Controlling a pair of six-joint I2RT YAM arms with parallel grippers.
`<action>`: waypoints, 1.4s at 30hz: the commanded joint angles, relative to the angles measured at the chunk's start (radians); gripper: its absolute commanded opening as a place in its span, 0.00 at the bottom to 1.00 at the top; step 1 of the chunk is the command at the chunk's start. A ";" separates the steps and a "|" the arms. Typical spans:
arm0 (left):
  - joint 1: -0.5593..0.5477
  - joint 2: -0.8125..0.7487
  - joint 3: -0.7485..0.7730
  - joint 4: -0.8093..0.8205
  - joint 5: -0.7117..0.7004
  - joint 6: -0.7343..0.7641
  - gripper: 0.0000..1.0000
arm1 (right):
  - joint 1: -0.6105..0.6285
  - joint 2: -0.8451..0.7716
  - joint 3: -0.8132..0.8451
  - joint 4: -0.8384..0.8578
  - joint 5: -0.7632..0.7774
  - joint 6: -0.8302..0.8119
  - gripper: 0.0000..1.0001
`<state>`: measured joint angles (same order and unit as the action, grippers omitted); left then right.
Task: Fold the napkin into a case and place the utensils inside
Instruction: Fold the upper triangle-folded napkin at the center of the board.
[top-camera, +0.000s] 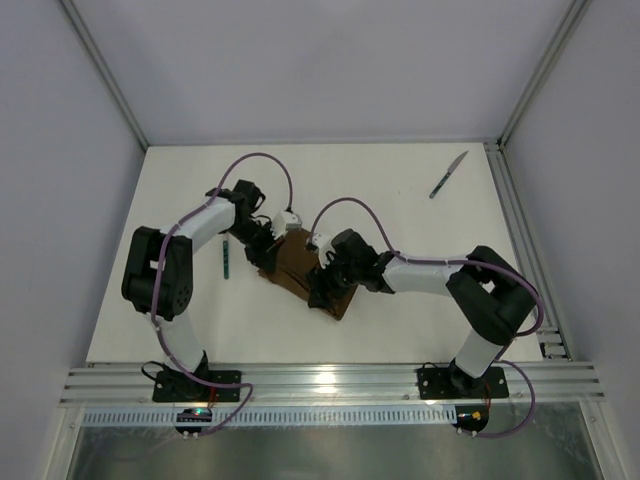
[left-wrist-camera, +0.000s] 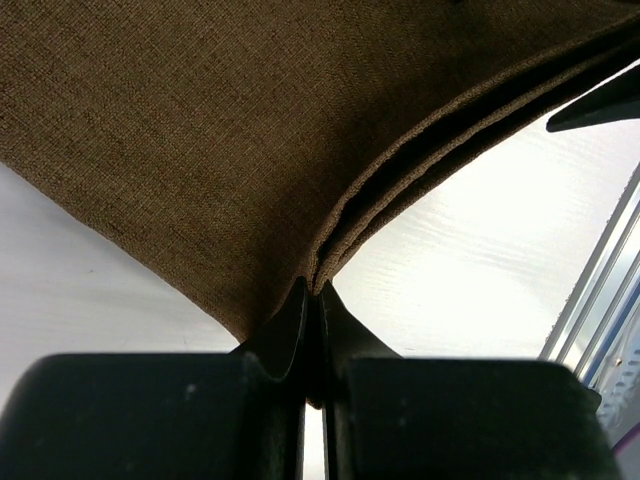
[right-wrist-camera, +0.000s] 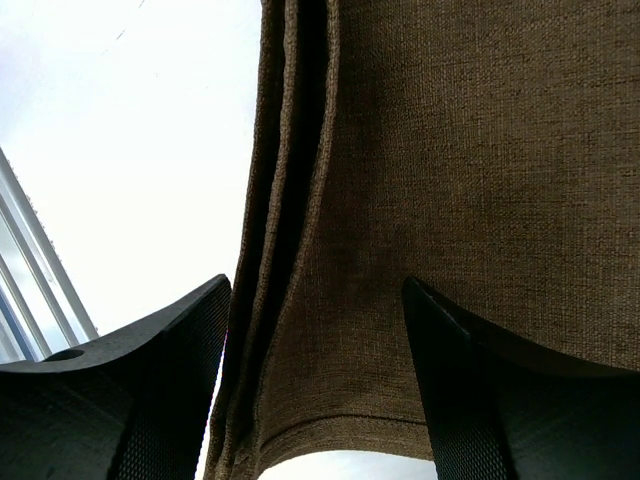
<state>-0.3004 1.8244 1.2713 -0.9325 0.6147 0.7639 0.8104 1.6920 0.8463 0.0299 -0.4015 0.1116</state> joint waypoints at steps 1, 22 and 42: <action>0.003 -0.025 0.026 0.006 0.051 -0.005 0.00 | 0.021 -0.042 0.028 0.036 0.033 0.007 0.73; 0.076 0.007 0.175 -0.064 0.210 -0.113 0.48 | -0.100 0.000 -0.009 0.079 -0.108 0.157 0.04; -0.003 0.217 0.326 0.124 -0.003 -0.342 0.43 | -0.108 0.043 0.008 0.064 -0.189 0.135 0.04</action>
<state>-0.2649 2.0403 1.5738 -0.8413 0.6422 0.4252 0.7033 1.7271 0.8356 0.0788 -0.5686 0.2638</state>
